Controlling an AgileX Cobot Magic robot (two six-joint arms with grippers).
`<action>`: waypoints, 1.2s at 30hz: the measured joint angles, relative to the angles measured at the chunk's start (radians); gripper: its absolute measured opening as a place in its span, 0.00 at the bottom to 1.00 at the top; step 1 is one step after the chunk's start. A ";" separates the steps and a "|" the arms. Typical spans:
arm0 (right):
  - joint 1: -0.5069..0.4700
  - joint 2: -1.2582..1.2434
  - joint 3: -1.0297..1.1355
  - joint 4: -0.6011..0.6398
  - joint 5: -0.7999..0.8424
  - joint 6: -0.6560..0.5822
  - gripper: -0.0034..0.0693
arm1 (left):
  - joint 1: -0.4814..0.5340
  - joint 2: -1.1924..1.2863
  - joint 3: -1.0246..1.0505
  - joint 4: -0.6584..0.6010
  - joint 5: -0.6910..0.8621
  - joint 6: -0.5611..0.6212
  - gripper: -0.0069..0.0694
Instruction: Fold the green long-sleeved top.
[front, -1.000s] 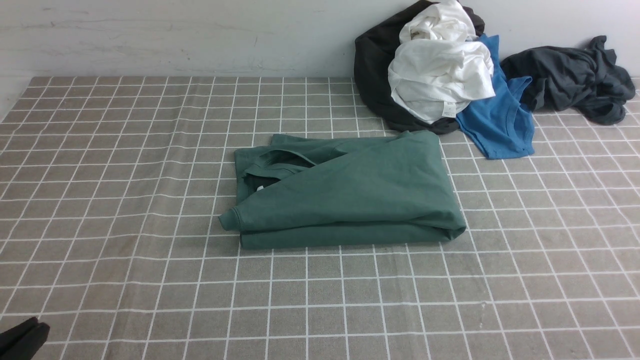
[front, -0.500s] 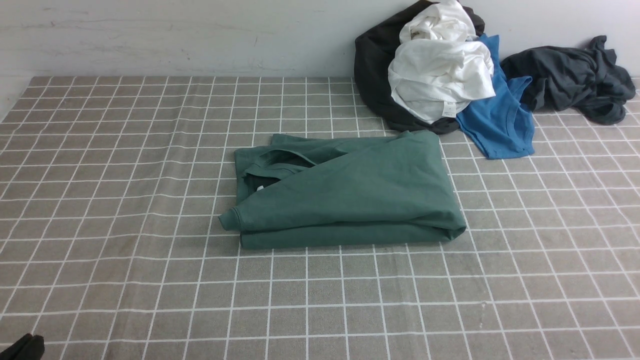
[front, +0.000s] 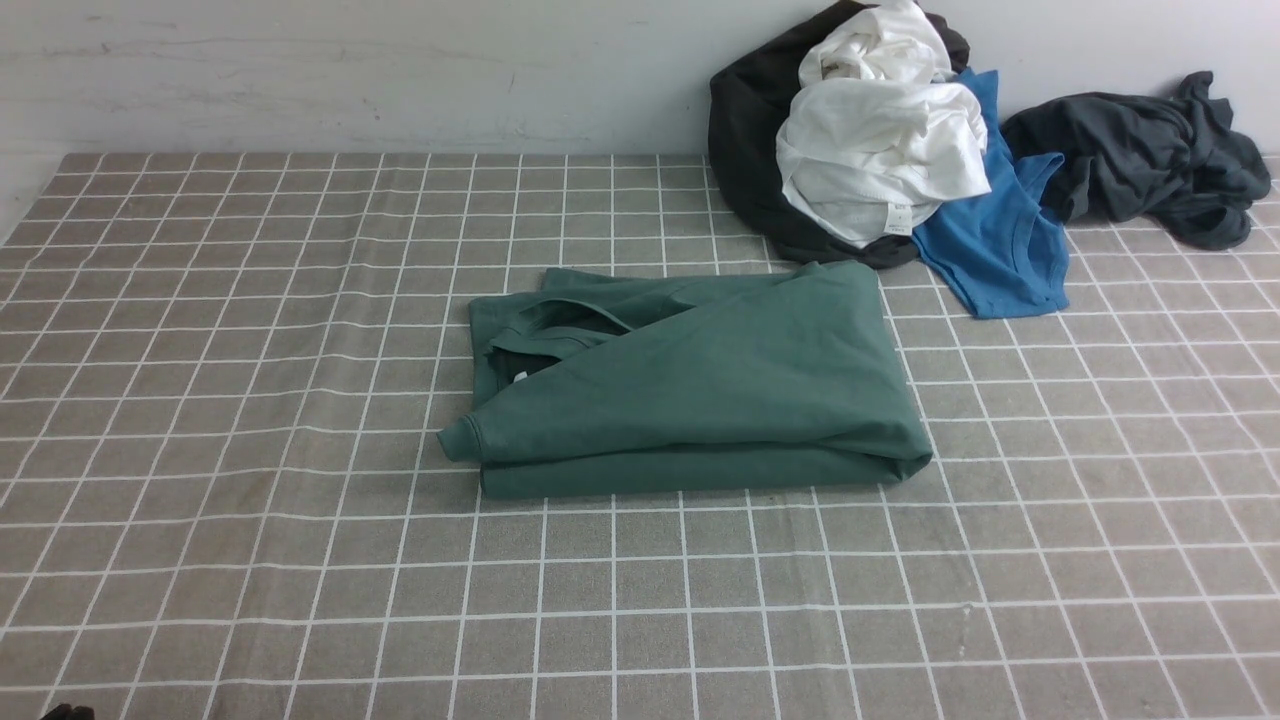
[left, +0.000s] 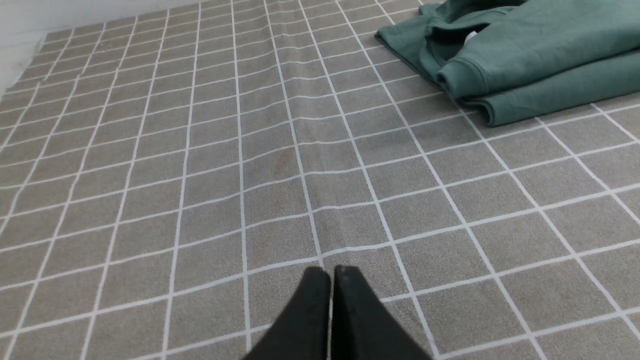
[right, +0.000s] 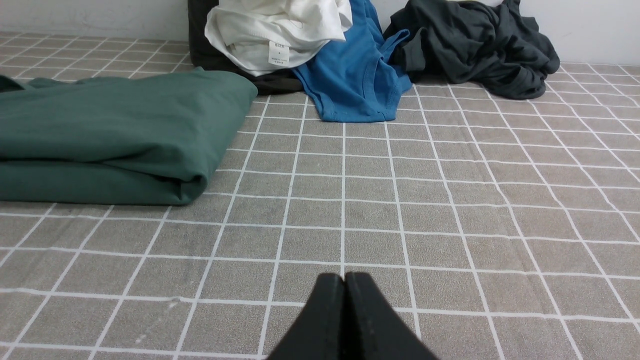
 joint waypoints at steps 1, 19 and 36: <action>0.000 0.000 0.000 0.000 0.000 0.000 0.03 | 0.000 0.000 0.000 -0.003 0.000 0.002 0.08; 0.000 0.000 0.000 0.000 0.000 0.000 0.03 | 0.000 0.000 0.000 -0.061 -0.006 0.022 0.08; 0.000 0.000 0.000 0.000 0.000 0.000 0.03 | 0.000 0.000 0.000 -0.069 -0.008 0.022 0.08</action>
